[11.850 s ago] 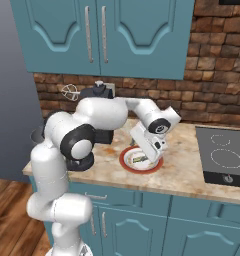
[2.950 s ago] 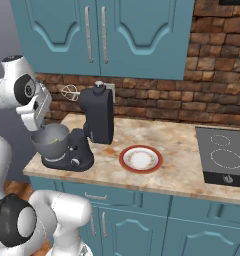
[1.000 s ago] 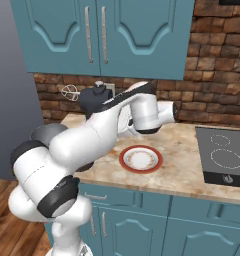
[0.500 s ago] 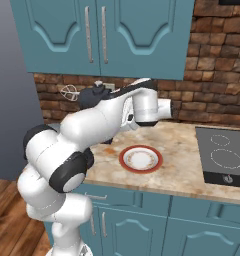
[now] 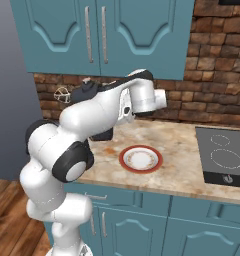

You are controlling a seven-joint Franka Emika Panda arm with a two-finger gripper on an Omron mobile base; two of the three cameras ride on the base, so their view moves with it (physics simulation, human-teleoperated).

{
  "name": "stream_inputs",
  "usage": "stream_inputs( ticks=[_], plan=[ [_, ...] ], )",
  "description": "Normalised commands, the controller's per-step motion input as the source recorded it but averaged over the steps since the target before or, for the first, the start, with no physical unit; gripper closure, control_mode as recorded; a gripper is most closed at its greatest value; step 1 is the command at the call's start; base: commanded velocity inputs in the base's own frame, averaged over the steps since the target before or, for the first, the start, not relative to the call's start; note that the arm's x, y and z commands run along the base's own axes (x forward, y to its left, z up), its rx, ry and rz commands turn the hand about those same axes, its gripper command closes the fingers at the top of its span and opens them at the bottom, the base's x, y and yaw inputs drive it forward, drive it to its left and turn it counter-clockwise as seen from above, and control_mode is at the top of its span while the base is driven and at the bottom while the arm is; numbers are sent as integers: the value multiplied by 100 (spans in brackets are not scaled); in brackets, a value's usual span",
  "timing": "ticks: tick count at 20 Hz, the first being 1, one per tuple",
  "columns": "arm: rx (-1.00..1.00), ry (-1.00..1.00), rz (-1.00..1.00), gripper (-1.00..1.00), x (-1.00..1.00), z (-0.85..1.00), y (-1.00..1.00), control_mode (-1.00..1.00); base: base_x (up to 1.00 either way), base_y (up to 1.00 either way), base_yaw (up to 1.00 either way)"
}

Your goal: Add butter and sugar cubes to the stand mixer bowl and then turn on the stand mixer to begin making frosting.

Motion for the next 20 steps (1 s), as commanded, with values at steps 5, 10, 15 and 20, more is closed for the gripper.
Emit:
stream_inputs(
  ticks=[5,10,15,20],
  plan=[
    [-8,0,4,-100,0,0,100,-100,0,0,0],
    [-15,0,2,-100,0,-5,100,-100,0,0,0],
    [-22,0,0,-100,0,-17,100,-100,0,0,0],
    [-27,0,0,-100,0,-38,100,-100,0,0,0]
  ],
)
